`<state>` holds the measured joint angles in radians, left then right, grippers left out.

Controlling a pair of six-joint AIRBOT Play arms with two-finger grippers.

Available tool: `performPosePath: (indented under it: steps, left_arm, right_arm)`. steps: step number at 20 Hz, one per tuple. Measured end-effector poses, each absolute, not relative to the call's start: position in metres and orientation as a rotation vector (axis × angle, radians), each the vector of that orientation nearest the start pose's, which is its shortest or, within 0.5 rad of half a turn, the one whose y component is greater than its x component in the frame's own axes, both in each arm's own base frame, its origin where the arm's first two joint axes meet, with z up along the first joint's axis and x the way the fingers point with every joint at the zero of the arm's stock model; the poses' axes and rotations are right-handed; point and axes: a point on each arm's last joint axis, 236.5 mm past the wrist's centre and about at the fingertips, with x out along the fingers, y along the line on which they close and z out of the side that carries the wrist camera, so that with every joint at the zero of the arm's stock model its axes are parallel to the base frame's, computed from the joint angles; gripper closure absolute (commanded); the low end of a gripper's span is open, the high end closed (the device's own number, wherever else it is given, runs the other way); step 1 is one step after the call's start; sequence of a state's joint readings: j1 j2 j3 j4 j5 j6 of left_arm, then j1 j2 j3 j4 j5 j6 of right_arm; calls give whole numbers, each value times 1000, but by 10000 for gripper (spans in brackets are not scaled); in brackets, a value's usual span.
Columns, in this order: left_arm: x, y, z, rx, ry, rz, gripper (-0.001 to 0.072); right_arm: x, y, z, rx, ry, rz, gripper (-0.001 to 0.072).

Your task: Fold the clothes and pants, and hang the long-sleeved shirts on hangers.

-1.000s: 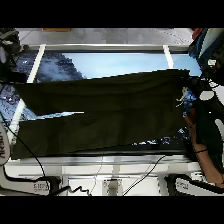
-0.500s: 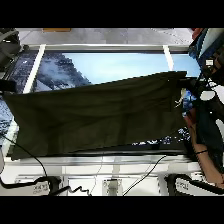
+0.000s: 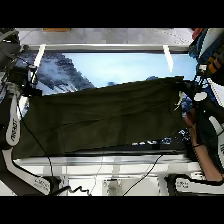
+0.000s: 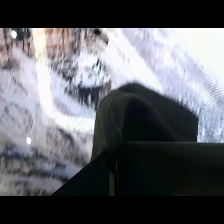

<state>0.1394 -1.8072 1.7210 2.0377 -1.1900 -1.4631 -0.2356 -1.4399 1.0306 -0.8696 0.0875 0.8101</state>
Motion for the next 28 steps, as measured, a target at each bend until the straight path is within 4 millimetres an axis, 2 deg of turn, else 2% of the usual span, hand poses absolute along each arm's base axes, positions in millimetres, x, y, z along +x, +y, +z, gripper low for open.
performPosePath:
  steps: [4,7,8,9,10,11,12,14,16,17,18,19,20,21,22,23,24,28]
  left_arm:
    - [548,163,-11,427,1111,290,686]
    - [577,153,-13,437,1001,254,680]
    - [583,151,-17,437,984,245,562]
    - [587,149,-22,437,974,236,248]
    - [590,147,-27,437,969,230,-2]
    - [593,146,-31,437,963,225,-5]
    - [595,145,-33,432,958,224,-4]
    - [598,144,-31,404,939,235,7]
    - [598,145,-19,307,905,286,11]
    - [596,147,-11,248,890,321,126]
    - [589,151,-4,180,890,368,401]
    - [580,156,5,126,895,412,583]
    - [569,162,16,84,904,454,651]
    - [557,167,25,60,923,489,685]
    - [543,173,38,46,940,519,685]
    - [530,177,51,37,954,544,685]
    - [516,181,64,43,974,560,686]
    - [463,183,129,96,984,545,687]
  right_arm:
    - [541,-124,15,32,470,-222,676]
    - [548,-122,6,24,448,-253,676]
    - [550,-122,6,18,435,-265,676]
    - [552,-124,6,10,419,-282,662]
    - [554,-127,8,6,400,-301,415]
    - [555,-131,12,-2,379,-321,119]
    - [556,-132,15,-6,365,-331,44]
    - [559,-132,17,-5,356,-334,44]
    - [563,-131,25,-3,343,-328,46]
    - [565,-130,31,5,333,-324,49]
    - [566,-130,40,13,316,-326,79]
    - [566,-130,50,24,300,-325,126]
    - [565,-131,61,32,284,-324,177]
    - [563,-133,75,38,268,-320,248]
    - [559,-136,86,48,264,-311,373]
    - [554,-140,95,69,270,-301,511]
    - [546,-143,103,84,285,-279,681]
    - [504,-152,107,176,433,-160,677]
